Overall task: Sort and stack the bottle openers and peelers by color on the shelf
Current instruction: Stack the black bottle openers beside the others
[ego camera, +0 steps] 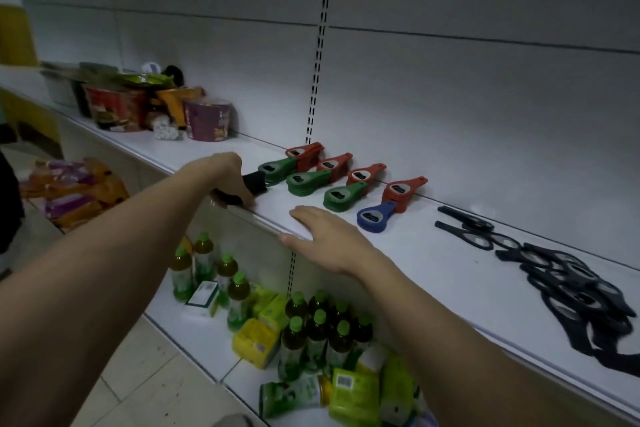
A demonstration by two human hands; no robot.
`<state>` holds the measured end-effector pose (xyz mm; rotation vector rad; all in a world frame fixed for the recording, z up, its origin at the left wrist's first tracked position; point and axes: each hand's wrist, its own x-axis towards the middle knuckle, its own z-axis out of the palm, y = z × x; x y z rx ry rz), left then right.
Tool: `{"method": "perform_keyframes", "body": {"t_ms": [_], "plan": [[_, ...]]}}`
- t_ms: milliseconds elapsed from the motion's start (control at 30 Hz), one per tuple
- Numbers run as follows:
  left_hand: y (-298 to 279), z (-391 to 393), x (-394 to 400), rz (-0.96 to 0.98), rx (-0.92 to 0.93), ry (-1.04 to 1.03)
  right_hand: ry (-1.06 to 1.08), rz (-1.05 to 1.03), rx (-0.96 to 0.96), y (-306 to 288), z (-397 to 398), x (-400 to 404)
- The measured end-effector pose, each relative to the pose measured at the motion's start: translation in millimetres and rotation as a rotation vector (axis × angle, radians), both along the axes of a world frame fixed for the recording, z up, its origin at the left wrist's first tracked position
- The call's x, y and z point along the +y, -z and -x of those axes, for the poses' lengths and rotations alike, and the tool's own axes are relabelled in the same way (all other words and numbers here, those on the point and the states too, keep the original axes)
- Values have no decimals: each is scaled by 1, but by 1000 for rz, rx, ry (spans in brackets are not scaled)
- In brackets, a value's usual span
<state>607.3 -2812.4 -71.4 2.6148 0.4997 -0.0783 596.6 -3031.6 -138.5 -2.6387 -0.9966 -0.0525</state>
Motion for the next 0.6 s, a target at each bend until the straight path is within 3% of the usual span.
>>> {"method": "perform_keyframes", "body": {"t_ms": [233, 400, 600], "plan": [[1, -27, 4, -20, 37, -6, 7, -34, 10, 0, -1, 0], [5, -30, 1, -207, -33, -3, 12, -36, 17, 0, 2, 0], [3, -29, 11, -126, 26, -57, 17, -36, 27, -1, 4, 0]]}}
